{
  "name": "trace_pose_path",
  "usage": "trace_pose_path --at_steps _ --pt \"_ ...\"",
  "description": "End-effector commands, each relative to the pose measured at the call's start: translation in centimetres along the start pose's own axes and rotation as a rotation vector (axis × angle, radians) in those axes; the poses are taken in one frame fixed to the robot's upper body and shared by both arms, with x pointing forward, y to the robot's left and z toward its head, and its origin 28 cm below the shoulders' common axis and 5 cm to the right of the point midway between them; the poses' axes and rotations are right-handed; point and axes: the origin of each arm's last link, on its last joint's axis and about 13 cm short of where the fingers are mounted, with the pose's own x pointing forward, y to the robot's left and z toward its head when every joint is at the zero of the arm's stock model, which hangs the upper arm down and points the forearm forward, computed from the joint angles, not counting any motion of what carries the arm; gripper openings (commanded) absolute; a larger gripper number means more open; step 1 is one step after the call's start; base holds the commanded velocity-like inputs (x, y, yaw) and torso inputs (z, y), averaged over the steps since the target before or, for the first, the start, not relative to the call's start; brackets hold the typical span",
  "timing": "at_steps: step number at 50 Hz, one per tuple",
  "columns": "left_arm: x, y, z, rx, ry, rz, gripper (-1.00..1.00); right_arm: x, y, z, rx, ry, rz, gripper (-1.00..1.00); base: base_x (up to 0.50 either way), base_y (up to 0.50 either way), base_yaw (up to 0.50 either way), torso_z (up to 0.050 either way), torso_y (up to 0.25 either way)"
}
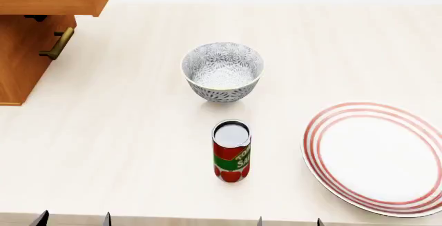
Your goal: Put the ketchup in the top drawer of the cabinet.
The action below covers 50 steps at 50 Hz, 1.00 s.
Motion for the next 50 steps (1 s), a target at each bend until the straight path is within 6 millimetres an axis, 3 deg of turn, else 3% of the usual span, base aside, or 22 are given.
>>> trace_pose_path --at_steps 1,15,27,39,50 --pt "0.0 0.0 -0.1 0.0 0.0 0.0 1.0 0.1 0.0 -0.1 0.0 0.0 0.0 1.0 0.0 0.0 0.0 0.0 0.0" --pt "-0.6 0.8 7.2 0.016 -0.126 0.019 1.0 0.0 -0.9 7.1 -0.044 -0.132 -0.029 1.0 0.0 0.0 0.0 0.0 0.0" --pt "-2.6 0.6 11.5 -0.002 -0.227 -0.004 1.0 -1.7 -0.8 10.9 -0.056 -0.223 -0.019 1.0 0.0 0.0 0.0 0.0 0.0" --pt "-4.3 0.9 14.0 -0.011 -0.303 0.006 1.0 -2.8 -1.0 13.3 -0.048 -0.299 -0.047 1.0 0.0 0.0 0.0 0.0 0.0" --pt "-4.4 1.0 14.1 -0.016 -0.308 0.011 1.0 -2.7 -1.3 13.5 -0.042 -0.314 -0.049 1.0 0.35 0.0 0.0 0.0 0.0"
